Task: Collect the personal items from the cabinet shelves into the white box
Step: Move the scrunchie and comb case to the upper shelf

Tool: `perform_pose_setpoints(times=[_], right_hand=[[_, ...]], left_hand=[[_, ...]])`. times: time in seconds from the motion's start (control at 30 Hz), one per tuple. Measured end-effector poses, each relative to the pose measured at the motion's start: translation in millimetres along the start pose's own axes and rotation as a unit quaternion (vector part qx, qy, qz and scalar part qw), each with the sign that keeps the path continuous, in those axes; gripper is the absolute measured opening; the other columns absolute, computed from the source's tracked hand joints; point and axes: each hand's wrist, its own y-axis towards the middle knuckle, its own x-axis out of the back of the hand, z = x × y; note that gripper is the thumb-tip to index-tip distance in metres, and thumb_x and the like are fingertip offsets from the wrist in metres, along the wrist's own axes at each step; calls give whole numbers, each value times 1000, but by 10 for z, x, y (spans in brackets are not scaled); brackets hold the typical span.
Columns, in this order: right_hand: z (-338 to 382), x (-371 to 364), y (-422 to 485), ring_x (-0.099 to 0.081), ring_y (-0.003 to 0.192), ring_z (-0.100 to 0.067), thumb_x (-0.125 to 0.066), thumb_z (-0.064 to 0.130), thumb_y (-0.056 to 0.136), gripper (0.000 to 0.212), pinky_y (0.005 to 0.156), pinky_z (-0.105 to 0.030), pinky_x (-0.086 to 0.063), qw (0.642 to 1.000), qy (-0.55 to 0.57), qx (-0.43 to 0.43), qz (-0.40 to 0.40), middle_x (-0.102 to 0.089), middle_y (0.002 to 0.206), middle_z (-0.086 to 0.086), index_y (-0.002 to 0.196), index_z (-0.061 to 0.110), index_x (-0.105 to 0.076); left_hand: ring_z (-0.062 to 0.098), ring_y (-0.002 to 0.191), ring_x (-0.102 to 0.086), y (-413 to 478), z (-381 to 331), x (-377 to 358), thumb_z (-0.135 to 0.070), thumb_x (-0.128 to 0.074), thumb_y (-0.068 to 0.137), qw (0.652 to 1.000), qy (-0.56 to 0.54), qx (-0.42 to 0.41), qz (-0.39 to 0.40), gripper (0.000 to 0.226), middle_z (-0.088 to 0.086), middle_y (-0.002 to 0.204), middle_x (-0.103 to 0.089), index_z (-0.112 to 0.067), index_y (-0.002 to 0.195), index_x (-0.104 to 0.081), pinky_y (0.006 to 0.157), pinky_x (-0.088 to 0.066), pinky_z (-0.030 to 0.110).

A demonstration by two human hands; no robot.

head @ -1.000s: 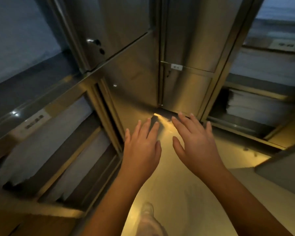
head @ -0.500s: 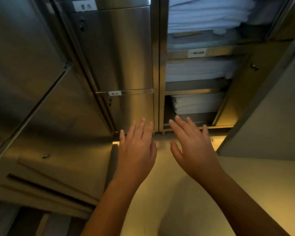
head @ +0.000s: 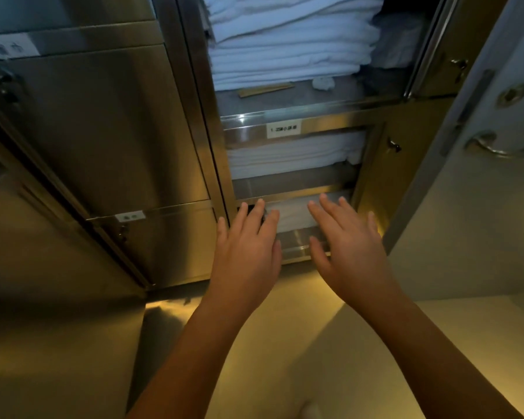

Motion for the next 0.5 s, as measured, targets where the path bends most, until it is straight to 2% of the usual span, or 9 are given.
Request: perform_pose_setpoints(times=[0.1,0.3,0.4,0.5], right_hand=[[-358,70,295,-30,135,-32,-57,17,88,52,107,-58,-16,1000,-5,-17,10,-39,144,-11,137,12,-41],[-867,-21,593,-28,136,-31,-55,17,89,51,107,-57,-15,998,-7,-50,33,-37,145,-10,137,12,-41],[-1053,-122,806,-22,139,-27,-51,20,91,51,109,-55,-12,996,-15,-70,54,-31,149,-7,140,15,-36],[-1190,-239,1103,-32,134,-34,-59,15,86,50,104,-61,-19,996,-5,-86,37,-41,142,-12,135,10,-45]], left_hand=[[18,141,-7,431,-188,-148,-33,-35,96,1000,-19,-7,-3,51,-1,154,-17,-24,144,-21,110,2,40],[18,142,0,930,-394,-599,-35,-31,97,997,-7,-18,71,52,-1,155,-10,-26,146,-15,112,3,42],[18,141,-3,1227,-385,-727,-35,-32,97,997,-5,-33,75,52,-1,155,-13,-25,146,-17,112,2,42],[18,141,-4,1574,-321,-849,-34,-33,97,996,-13,-41,75,51,-1,154,-14,-24,145,-20,112,1,42]])
